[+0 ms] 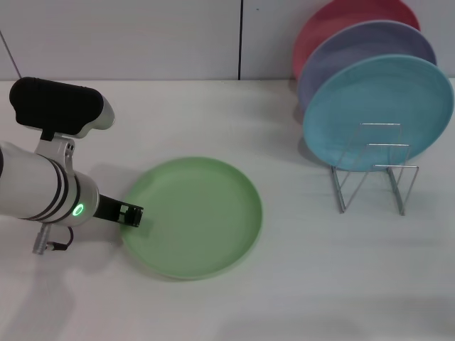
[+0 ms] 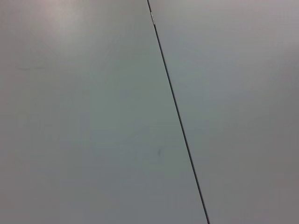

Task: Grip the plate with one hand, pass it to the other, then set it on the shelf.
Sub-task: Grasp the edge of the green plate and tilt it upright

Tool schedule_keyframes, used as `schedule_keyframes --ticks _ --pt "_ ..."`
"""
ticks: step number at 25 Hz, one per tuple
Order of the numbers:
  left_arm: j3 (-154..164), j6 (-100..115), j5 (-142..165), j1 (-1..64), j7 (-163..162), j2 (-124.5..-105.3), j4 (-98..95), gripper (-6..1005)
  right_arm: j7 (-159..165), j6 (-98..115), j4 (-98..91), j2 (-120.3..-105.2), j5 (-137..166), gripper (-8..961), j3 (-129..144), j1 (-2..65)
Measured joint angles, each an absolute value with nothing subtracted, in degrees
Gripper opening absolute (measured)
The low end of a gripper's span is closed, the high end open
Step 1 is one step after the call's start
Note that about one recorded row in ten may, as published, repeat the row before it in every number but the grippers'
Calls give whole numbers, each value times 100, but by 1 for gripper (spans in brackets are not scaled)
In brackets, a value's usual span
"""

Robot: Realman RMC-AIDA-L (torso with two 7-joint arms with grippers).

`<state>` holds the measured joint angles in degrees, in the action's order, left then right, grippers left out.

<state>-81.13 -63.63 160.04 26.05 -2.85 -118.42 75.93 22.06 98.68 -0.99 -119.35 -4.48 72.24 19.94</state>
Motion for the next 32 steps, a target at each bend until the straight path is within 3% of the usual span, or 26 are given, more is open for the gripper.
schedule_keyframes --ticks 2,7,21,32 --pt "-8113 -6364 16004 2629 -284 -11840 7552 280 2206 9860 -99 -11934 -448 738 7224 2000" --pt "-8113 -6366 16005 2652 -281 -11839 7519 282 2206 9854 -97 -11926 -448 738 7224 2004" --pt "-8073 -6599 16055 2767 -222 -11846 7606 140 2206 9889 -98 -11926 -448 739 7224 1994" --pt "-8069 -6616 16028 2754 -140 -11838 7834 97 2224 10047 -106 -11926 -448 739 7225 1967"
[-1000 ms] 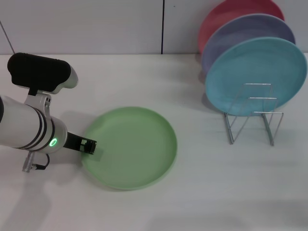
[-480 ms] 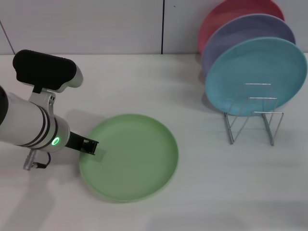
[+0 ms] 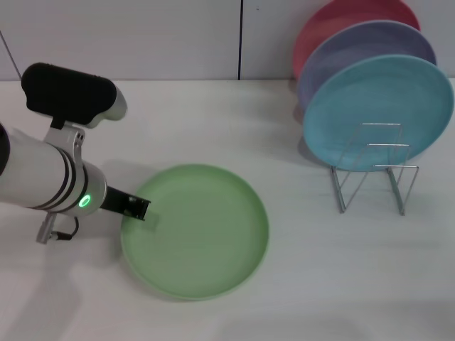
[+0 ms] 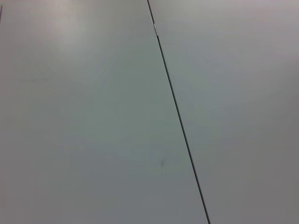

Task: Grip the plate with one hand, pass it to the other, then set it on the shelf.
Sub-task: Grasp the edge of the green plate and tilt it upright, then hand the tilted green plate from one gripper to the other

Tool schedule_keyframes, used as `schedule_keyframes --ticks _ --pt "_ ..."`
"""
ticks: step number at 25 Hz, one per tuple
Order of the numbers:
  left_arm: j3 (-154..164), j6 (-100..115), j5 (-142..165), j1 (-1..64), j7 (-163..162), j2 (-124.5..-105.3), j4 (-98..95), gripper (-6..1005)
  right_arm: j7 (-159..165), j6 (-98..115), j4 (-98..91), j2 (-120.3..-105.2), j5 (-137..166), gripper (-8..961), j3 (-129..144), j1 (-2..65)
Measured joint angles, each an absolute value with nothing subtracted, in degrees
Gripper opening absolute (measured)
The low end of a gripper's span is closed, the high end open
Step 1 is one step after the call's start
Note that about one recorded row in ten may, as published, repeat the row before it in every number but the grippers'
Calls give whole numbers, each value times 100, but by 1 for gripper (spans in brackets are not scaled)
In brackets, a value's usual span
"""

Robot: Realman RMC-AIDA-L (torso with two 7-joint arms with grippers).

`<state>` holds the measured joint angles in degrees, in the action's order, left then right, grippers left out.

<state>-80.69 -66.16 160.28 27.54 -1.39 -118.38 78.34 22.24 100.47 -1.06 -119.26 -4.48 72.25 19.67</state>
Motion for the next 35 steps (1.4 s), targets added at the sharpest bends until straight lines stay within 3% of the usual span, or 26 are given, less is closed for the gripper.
schedule_keyframes --ticks 14,16,19,21,24,25,26,29,31,32,35 --pt "-8210 -6613 16014 2497 114 -11828 8797 42 2353 10345 -646 -11899 -29 739 7224 1953" --pt "-8210 -6625 16016 2464 157 -11825 8973 40 2661 10036 -1561 -11834 568 739 7204 1838" --pt "-8208 -6636 16028 2442 167 -11824 9081 36 2873 9327 -2699 -11855 1074 738 7174 1613" --pt "-8191 -6646 16041 2411 169 -11822 9240 36 3481 7675 -4636 -11917 1964 738 7185 1328" --pt "-8185 -6650 16045 2405 169 -11821 9324 35 4343 6407 -5895 -11905 2858 739 7189 1297" --pt "-8186 -6652 16049 2405 169 -11821 9377 35 4932 5817 -6467 -11873 3431 739 7147 1337" --pt "-8192 -6653 16054 2405 169 -11821 9425 35 6645 4956 -7452 -11745 5085 739 6893 1554" --pt "-8209 -6654 16123 2418 169 -11821 9569 36 8359 4609 -8077 -11598 6783 738 6528 1911" --pt "-8243 -6653 16202 2424 169 -11820 9768 36 11061 5027 -8543 -11356 9274 738 5888 2622" --pt "-8243 -6653 16202 2424 169 -11820 9768 36 11061 5027 -8543 -11356 9274 738 5888 2622" --pt "-8286 -6632 16259 2435 193 -11816 9958 36 12740 6385 -8516 -11040 10623 738 5343 3365"
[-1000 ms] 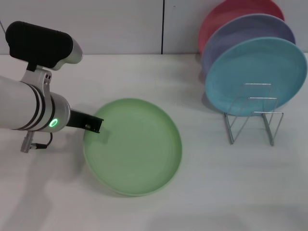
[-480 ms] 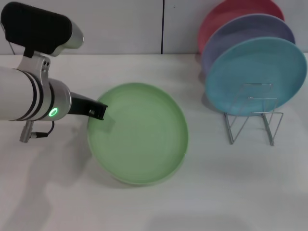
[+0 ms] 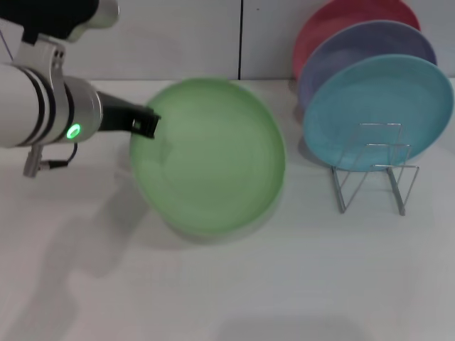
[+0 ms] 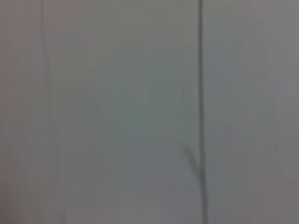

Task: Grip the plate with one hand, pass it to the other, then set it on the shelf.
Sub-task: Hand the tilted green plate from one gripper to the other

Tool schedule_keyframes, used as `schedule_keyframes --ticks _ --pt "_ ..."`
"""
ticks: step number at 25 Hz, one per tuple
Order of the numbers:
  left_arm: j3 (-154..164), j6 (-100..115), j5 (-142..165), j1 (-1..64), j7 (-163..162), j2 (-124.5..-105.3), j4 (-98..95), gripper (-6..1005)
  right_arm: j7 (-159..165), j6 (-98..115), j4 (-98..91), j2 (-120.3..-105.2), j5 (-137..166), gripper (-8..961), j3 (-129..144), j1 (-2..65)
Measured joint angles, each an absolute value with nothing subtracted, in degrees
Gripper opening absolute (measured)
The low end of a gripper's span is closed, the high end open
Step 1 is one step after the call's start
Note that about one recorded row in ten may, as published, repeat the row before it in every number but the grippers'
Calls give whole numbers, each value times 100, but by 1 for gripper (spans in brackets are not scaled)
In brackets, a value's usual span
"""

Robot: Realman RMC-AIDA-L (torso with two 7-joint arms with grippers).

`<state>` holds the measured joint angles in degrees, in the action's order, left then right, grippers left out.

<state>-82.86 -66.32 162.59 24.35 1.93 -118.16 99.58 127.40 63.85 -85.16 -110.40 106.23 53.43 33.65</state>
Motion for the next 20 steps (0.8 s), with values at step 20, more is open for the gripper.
schedule_keyframes --ticks 20 --pt "-8415 -6523 16351 2331 225 -11831 10519 37 14358 9490 -7011 -10712 13060 738 5223 5213"
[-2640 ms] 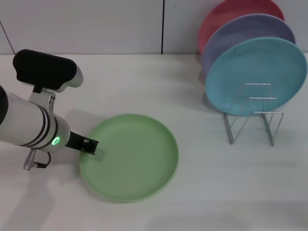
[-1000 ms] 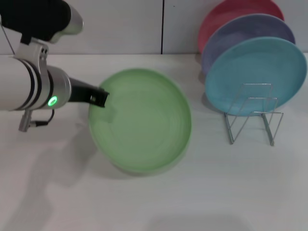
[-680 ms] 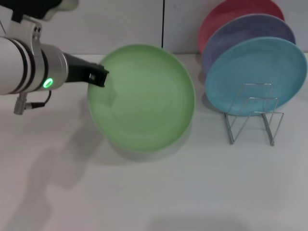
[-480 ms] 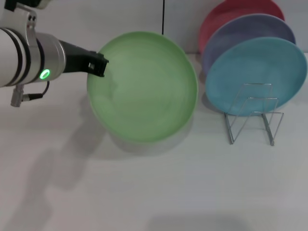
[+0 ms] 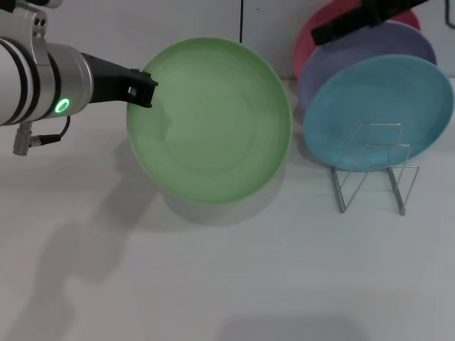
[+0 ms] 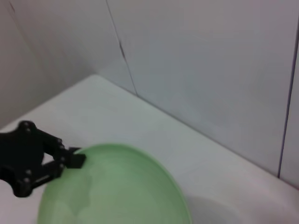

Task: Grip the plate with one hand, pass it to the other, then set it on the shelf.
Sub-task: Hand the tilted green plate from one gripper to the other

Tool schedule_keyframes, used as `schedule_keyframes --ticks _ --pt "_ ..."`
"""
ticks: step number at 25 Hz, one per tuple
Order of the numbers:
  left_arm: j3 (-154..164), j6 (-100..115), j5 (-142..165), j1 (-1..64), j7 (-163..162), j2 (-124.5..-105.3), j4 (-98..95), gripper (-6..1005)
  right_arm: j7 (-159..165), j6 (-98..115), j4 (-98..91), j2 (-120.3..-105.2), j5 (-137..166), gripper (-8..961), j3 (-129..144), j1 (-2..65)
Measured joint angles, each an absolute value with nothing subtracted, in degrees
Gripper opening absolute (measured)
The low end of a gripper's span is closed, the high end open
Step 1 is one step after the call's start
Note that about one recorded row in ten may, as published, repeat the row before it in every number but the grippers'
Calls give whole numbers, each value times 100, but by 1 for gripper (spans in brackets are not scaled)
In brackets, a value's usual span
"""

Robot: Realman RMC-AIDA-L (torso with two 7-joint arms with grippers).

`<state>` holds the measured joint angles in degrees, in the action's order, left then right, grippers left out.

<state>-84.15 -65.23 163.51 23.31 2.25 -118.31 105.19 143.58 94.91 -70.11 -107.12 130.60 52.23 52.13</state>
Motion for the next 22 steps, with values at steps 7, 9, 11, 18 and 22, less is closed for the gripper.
schedule_keyframes --ticks 7,9,11,18,22 --pt "-8375 -6513 16355 2300 203 -11836 10524 37 14347 9217 -6546 -10778 13123 737 5371 5383" --pt "-8369 -6512 16355 2291 201 -11837 10526 37 14326 9167 -6506 -10840 13208 736 5379 5431" --pt "-8367 -6512 16353 2287 199 -11839 10529 37 14301 9084 -6414 -10933 13391 736 5415 5537" --pt "-8369 -6499 16348 2285 207 -11839 10537 37 14300 8807 -6020 -11017 13639 734 5671 5736" --pt "-8392 -6486 16328 2285 231 -11839 10538 37 14301 8583 -5853 -11044 13643 735 5828 5792"
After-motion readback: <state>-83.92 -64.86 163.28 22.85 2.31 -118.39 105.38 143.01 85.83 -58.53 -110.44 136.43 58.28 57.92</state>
